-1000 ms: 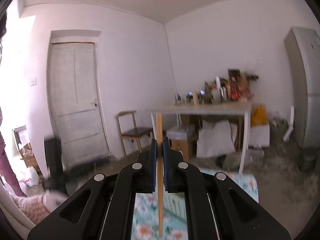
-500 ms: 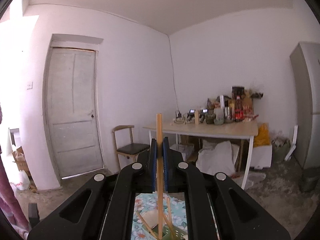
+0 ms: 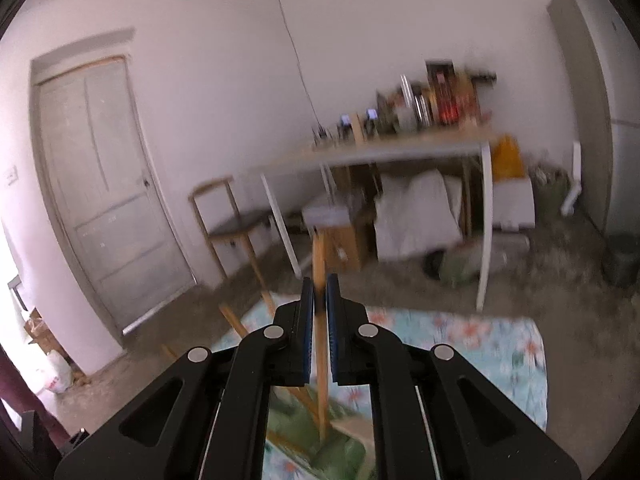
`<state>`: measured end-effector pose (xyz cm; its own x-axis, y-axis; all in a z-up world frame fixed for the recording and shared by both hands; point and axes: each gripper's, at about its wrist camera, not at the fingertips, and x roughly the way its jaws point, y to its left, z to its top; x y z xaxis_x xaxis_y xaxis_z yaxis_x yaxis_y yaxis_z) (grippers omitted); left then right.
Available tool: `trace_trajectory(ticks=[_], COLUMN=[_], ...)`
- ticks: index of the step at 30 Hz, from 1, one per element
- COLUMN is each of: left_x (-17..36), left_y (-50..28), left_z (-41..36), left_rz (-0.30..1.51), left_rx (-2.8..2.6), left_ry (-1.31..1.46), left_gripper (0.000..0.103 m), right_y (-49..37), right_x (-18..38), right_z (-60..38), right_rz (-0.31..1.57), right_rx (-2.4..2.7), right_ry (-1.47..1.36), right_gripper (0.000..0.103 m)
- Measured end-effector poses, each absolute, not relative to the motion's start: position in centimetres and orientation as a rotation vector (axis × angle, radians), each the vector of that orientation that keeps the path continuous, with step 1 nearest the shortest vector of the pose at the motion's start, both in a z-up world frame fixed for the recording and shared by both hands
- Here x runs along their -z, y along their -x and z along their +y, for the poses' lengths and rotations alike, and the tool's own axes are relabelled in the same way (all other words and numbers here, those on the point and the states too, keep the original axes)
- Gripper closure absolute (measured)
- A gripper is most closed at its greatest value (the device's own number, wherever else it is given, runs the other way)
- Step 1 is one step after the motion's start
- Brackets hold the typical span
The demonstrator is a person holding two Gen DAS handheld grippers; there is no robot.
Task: Organize utensils
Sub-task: 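Lower the chopstick into the mint-green holder and open the right gripper, then grasp a remaining chopstick with the left gripper and lift it upright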
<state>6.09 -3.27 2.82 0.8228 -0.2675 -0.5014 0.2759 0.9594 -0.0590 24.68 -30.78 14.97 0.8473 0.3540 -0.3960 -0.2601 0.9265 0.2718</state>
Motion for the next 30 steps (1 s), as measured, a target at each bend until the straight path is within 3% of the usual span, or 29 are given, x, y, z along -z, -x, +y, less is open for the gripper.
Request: trace_trajectory(ticks=[1,3,12,21,26,30], left_x=[-2.7,-2.5,-1.4,-0.3,-0.6,-0.3], left_y=[-6.1,-6.1,-5.6,-5.2,-5.0,-4.5], left_z=[-3.3,-3.4,-3.9,-5.1,-6.9,-9.3], left_rz=[0.537,0.543,0.585,0.656,0.655,0.672], left_rx=[0.291,0.292,0.314,0.336,0.405,0.5], left_ry=[-0.014,-0.014,-0.055,-0.11,-0.162,-0.22], left_gripper=[0.01,0.01,0.01,0.01,0.01,0.024], right_y=[-24.5,-23.2,-14.9,-9.5,-8.8,-8.8], right_x=[-15.0,-15.3,-14.7,-2.2,0.9,1.7], right_z=[-31.2,-32.5,-35.1,-31.2,-31.8,-33.2], right_rz=[0.46,0.436,0.384,0.712,0.779,0.789], right_rx=[-0.316,-0.293,-0.295,-0.336,-0.293,-0.249], right_ry=[-0.223,-0.268,-0.317,-0.353,-0.415,-0.476], right_gripper=[0.076,0.058,0.054,0.053,0.053,0.053])
